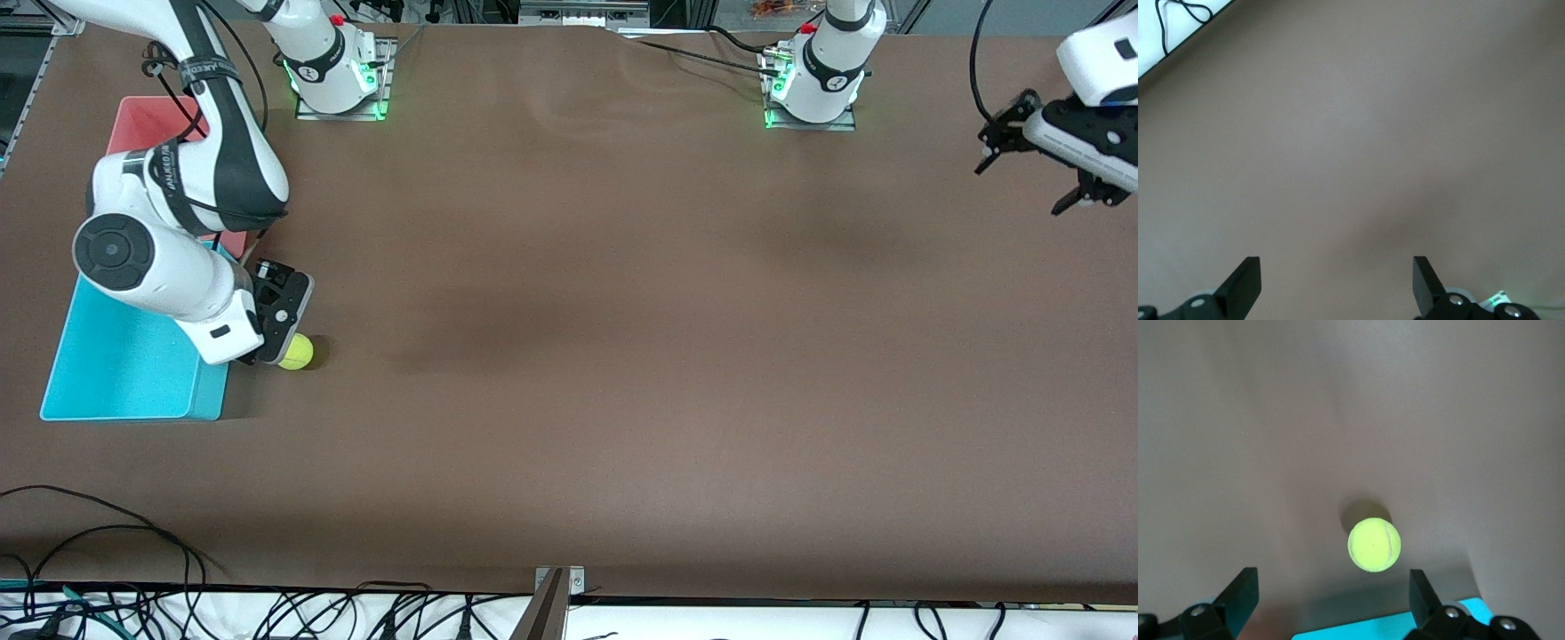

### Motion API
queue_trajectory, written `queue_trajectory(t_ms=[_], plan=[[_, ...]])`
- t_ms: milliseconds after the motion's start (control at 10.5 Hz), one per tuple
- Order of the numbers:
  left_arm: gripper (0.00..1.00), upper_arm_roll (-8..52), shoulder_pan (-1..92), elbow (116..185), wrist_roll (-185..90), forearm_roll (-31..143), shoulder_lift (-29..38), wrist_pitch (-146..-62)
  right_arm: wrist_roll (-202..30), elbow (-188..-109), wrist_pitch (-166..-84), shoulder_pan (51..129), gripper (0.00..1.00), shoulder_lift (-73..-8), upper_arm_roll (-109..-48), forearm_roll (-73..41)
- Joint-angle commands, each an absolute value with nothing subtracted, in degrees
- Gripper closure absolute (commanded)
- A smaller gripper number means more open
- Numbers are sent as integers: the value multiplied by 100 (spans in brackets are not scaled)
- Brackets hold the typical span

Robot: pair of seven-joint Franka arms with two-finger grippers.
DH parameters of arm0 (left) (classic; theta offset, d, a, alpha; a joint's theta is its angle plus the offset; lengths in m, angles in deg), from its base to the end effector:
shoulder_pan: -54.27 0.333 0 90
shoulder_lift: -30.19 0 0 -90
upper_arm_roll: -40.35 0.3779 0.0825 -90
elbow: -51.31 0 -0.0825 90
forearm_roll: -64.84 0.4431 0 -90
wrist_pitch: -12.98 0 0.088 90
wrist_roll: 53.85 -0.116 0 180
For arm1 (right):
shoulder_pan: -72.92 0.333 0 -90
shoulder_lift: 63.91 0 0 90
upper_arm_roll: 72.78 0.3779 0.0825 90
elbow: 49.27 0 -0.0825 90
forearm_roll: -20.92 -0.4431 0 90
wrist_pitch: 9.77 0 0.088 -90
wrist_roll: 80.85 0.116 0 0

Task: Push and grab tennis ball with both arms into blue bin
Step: 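Lower the right gripper over the ball while the left gripper withdraws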

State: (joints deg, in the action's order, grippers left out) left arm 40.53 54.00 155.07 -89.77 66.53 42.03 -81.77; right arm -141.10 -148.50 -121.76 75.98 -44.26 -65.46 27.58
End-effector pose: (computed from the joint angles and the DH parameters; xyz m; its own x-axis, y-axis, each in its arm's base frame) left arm 0.5424 0.0025 0.6759 0.8073 -0.5897 0.0230 -0.5881 -0.8071 -0.0523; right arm 0.6975 0.1109 0.3955 0.2833 0.9527 -0.1096 0.9537 -0.2919 -0.0728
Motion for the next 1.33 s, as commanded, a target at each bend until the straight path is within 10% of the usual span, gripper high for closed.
queue_trajectory(t_ms=[0,1236], plan=[[0,3702,5347,14940,-7561,6836,4100,-7386,-14325,-15955,-13015,7608,0,-5001,-6548,2883],[0,3930,5419,14255,-6484,6132,3415,-6788,-16276,-17364,-15583,7520,0,-4704,-7093,2936]])
